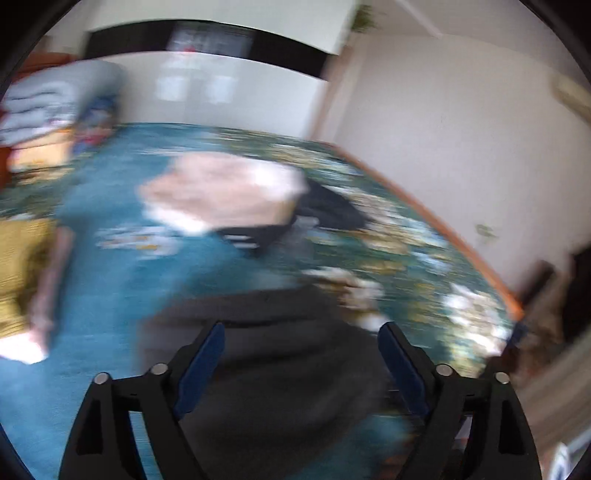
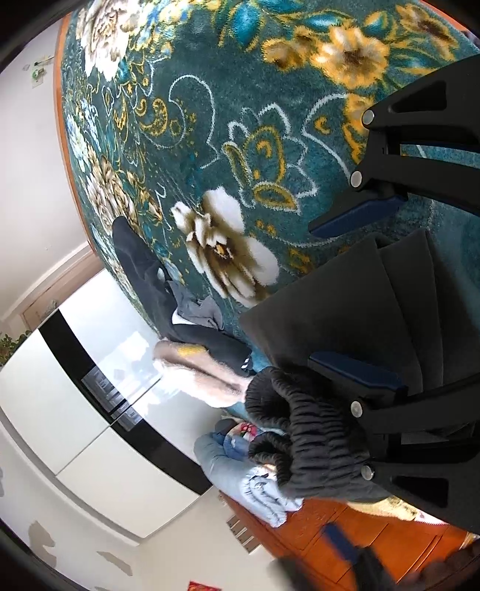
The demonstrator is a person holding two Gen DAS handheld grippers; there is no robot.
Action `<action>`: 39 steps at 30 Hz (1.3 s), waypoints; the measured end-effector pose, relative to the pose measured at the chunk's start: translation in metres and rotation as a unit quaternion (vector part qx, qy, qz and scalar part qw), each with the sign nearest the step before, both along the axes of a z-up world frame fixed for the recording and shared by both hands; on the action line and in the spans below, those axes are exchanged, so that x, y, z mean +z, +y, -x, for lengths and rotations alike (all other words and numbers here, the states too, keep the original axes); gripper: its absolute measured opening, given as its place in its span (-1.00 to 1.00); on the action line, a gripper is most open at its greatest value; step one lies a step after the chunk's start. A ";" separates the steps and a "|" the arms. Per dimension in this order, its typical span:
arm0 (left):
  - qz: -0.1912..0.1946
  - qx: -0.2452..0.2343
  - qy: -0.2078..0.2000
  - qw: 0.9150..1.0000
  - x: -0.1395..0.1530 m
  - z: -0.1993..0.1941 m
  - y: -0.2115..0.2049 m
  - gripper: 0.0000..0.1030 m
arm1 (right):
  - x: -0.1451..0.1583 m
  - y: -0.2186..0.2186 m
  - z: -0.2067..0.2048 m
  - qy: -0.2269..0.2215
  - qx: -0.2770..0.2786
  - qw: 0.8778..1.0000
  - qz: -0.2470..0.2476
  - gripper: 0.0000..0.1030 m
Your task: Fold clothes
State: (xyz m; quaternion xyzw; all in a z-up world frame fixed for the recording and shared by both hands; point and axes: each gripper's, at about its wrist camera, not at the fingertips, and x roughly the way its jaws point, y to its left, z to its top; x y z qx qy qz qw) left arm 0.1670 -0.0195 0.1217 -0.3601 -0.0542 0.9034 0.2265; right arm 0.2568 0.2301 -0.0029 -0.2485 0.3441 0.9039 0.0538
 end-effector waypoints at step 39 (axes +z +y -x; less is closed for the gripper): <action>-0.070 -0.031 -0.114 0.991 -0.102 0.000 -0.061 0.81 | 0.076 -0.041 0.039 0.052 0.184 0.981 -0.017 -0.04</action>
